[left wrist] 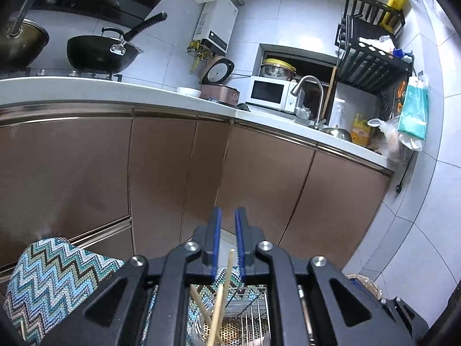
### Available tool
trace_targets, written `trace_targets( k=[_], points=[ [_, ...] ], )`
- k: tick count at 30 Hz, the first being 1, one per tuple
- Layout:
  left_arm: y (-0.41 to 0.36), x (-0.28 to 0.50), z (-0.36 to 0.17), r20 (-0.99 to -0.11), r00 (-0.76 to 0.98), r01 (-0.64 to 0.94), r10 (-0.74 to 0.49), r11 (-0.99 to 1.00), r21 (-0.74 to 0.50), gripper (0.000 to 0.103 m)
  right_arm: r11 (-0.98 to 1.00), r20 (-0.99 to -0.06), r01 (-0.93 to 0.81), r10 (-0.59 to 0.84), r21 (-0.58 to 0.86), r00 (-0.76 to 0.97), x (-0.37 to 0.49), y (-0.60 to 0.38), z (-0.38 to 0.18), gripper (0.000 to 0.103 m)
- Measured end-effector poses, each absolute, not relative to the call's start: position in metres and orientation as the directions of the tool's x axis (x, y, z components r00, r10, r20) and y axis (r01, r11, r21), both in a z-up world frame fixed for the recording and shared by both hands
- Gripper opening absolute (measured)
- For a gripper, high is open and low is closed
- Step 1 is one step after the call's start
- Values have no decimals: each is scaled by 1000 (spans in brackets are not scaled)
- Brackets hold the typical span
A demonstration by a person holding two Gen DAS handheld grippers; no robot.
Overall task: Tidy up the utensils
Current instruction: 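Carry the white spoon and chopstick over the wire holder and lower them in, then lift the open right tool away while the left tool drops its chopstick into the holder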
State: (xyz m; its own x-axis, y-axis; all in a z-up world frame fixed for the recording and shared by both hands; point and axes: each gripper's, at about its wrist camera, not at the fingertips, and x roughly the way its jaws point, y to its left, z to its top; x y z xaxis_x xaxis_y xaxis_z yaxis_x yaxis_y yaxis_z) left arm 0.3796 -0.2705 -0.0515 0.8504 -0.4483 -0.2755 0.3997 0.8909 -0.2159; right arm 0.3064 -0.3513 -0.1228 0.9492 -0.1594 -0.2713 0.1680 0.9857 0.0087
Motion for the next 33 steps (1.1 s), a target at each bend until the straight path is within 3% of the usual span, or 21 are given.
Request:
trace_targets(
  k=[13,22,28,33],
  points=[
    [-219,314,-5,-231,872,388,-431,898,-210,19,981,-221,192,-183,20,958,248,-347,-77,24],
    [-170,263,16,-262,878,360,-400,913,-190,20,981,-208,185,-170,58,963,194,-341,-52,27],
    [-148,245,14,-323,864,344,-386,921,-180,27,983,-213,163,-142,84,967,166,-331,-52,29],
    [-150,266,-21,-471,793,332,-385,923,-196,31,982,-255,149,-115,117,960,159,-330,-70,29]
  ],
)
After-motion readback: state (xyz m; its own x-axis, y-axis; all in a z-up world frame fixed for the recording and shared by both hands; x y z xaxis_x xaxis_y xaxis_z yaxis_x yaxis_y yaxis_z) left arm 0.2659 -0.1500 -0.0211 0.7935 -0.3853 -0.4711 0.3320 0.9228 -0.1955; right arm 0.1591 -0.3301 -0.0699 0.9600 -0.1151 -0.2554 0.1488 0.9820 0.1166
